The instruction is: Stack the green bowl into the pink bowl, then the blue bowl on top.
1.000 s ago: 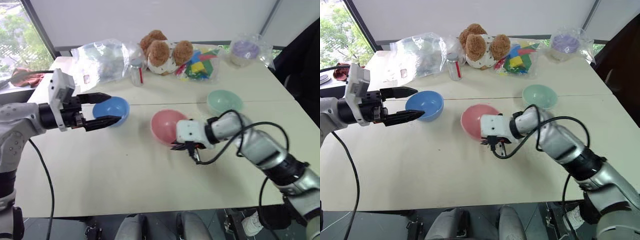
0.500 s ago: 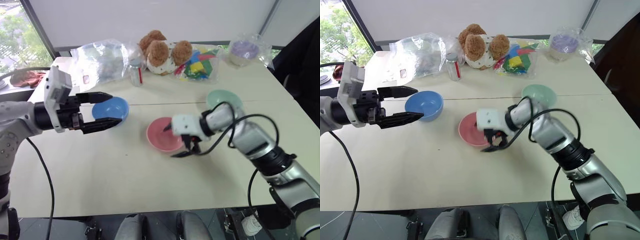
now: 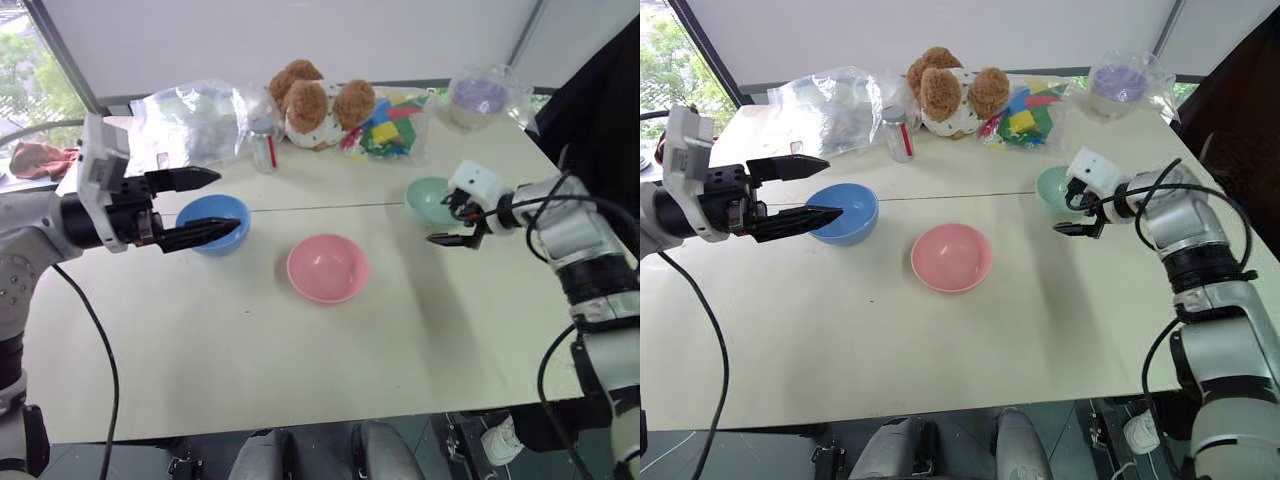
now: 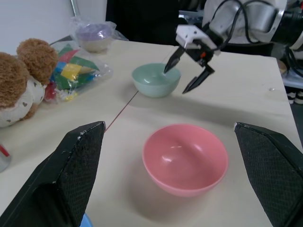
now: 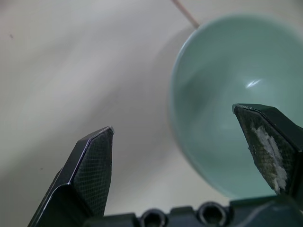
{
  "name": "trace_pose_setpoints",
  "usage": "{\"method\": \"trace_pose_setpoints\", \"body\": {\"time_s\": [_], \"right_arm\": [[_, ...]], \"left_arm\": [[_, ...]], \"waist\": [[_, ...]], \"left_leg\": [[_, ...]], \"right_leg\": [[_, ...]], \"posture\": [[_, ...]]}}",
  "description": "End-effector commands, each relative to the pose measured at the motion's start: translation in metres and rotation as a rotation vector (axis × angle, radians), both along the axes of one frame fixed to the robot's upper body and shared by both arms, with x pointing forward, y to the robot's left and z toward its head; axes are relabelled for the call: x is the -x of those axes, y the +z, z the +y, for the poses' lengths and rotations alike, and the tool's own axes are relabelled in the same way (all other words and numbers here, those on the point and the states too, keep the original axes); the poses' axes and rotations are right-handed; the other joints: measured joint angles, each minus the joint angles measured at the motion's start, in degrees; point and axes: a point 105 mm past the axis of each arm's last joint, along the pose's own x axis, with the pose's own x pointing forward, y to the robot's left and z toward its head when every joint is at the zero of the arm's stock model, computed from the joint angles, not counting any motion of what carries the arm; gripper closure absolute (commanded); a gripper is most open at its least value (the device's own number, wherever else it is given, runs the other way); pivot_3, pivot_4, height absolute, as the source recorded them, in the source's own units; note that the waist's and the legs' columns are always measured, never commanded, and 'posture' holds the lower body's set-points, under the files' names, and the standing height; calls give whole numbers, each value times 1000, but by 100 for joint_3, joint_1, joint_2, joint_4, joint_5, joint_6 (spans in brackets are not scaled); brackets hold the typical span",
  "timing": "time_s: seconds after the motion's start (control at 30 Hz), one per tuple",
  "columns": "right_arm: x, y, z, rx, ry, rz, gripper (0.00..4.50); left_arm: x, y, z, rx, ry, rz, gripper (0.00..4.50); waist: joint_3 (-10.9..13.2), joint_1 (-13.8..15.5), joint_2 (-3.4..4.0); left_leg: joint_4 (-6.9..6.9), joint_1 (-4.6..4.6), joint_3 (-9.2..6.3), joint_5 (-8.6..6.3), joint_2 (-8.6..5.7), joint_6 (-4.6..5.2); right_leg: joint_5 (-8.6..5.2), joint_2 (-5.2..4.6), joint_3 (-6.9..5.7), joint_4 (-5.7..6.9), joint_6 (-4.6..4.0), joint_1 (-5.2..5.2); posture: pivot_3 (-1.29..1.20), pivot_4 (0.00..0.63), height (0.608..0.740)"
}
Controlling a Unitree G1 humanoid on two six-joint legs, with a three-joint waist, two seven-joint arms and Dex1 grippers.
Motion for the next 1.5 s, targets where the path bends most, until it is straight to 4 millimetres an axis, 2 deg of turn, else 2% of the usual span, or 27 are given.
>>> {"method": "trace_pose_setpoints", "body": {"time_s": [0.03,0.07,0.1,0.13,0.37,0.43,0.53,0.6,0.67,0.73,0.87,0.93,1.13,1.27,1.43,1.5], "right_arm": [[-14,9,0,23,-23,-54,116],[-16,2,0,25,-32,-36,116],[-17,-3,-1,26,-41,-25,652],[-19,-5,-1,31,-45,-24,937],[-24,14,9,4,0,-63,4465],[-23,30,15,28,54,-101,4465],[-9,53,36,26,197,-126,4465],[6,61,52,20,301,-121,4465],[42,67,90,-3,510,-90,4465],[73,63,112,-8,645,-47,4465],[106,46,137,-24,761,23,4465],[112,41,143,-25,779,44,4465],[110,14,160,10,805,74,4465],[109,8,162,39,818,80,2854],[109,53,167,-109,792,2,143],[107,77,161,-214,747,-32,24]], "left_arm": [[4,17,1,28,0,-70,0],[5,18,2,30,1,-71,0],[5,18,2,31,2,-72,0],[6,18,2,32,4,-72,0],[6,20,5,58,15,-71,0],[5,21,6,71,13,-70,0],[4,22,7,84,11,-68,0],[4,23,8,86,10,-67,0],[2,23,9,90,9,-66,0],[1,23,10,92,8,-66,0],[0,23,10,91,7,-64,0],[0,23,10,91,7,-64,0],[2,20,11,79,19,-62,0],[2,17,12,58,38,-62,0],[1,7,17,5,80,-65,0],[-6,3,21,-29,128,-92,0]], "waist": [[0,-30,1],[0,-40,1],[0,-46,1],[0,-44,0],[1,-52,1],[1,-53,1],[6,-49,10],[6,-42,10],[6,-19,10],[5,-4,8],[5,28,8],[4,81,6],[3,117,4],[3,117,4],[3,102,4],[3,110,4]], "left_leg": [[1,0,0,0,0,0],[2,0,0,0,-1,0],[2,0,0,0,-1,-1],[2,0,0,1,-1,-1],[1,-1,-2,2,-2,-3],[1,-1,-4,2,-1,-5],[-1,-1,-5,2,-1,-5],[-3,-1,-6,2,-1,-5],[-4,-2,-9,2,-1,-6],[-5,-4,-19,1,0,-6],[4,-5,-18,1,-3,-4],[8,-4,-17,1,-5,-4],[9,-3,-19,1,-5,-5],[8,-3,-17,1,-7,-4],[8,-3,-17,1,-6,-4],[7,-3,-18,1,-5,-5]], "right_leg": [[0,0,0,1,0,0],[0,0,0,1,0,0],[0,-1,0,1,0,0],[0,-1,0,1,0,0],[0,-6,4,-1,0,1],[0,-6,4,0,0,1],[0,-6,4,0,0,-1],[0,-6,4,2,1,-3],[0,-6,1,3,1,-3],[0,-5,-4,3,1,-3],[1,-9,-6,2,1,2],[1,-11,-6,2,1,6],[1,-10,-6,6,0,3],[0,-10,-7,3,1,3],[0,-9,-9,4,1,3],[1,-9,-9,4,1,2]], "posture": [[0,150,740],[0,150,740],[0,150,740],[0,150,740],[0,150,740],[0,150,740],[0,150,740],[0,150,740],[0,150,740],[0,150,740],[0,150,740],[0,150,740],[0,150,740],[0,150,740],[0,150,740],[0,150,740]]}}
